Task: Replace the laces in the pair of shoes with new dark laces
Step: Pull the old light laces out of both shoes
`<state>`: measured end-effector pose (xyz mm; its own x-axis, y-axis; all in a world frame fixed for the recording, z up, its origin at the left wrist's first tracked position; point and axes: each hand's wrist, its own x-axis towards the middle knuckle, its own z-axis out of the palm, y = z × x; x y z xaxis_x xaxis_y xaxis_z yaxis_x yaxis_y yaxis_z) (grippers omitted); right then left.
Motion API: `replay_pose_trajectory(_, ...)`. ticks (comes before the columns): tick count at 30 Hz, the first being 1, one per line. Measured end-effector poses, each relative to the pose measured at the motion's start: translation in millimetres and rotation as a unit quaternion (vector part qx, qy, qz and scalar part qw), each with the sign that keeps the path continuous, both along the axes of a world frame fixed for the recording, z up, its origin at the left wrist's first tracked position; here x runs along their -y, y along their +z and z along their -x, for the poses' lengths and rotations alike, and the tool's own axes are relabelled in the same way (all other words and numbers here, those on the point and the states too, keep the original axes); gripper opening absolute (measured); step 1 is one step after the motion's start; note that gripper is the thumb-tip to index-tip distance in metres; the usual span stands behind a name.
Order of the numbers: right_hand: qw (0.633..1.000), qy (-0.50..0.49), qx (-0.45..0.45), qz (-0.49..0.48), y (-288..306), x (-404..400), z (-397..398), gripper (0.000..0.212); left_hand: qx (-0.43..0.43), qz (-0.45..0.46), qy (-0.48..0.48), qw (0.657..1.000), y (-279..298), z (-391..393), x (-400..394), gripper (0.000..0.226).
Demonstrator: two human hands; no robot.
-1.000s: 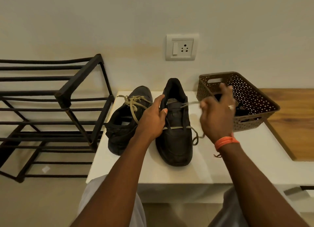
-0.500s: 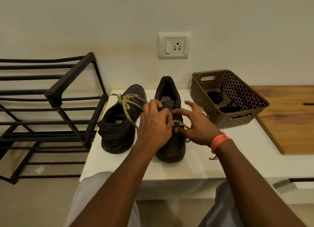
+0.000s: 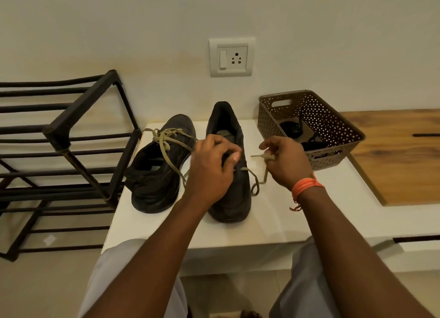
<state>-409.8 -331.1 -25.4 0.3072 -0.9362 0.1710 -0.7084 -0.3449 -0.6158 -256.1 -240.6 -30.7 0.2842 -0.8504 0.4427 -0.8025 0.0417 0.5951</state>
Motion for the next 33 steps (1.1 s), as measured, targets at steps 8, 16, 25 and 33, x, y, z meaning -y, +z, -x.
replay_pose_trajectory(8,0.957,0.263,-0.007,-0.124,6.2,-16.3,-0.5,0.112,0.167,-0.13,0.035,0.977,-2.8,2.3,-4.7,0.024)
replay_pose_trajectory(16,0.954,0.275,-0.003,-0.12,-8.7,-9.4,-21.3,0.101,0.168,-0.148,0.023,0.974,3.6,-5.2,-3.9,0.02)
replay_pose_trajectory(25,0.96,0.246,0.048,-0.122,-2.0,-19.2,-22.6,0.088,0.298,-0.156,0.081,0.938,-1.1,5.7,-6.4,0.042)
replay_pose_trajectory(33,0.967,0.221,0.053,-0.12,-2.4,-18.6,-20.3,0.093,0.296,-0.12,0.195,0.927,-6.4,7.7,-5.8,0.035)
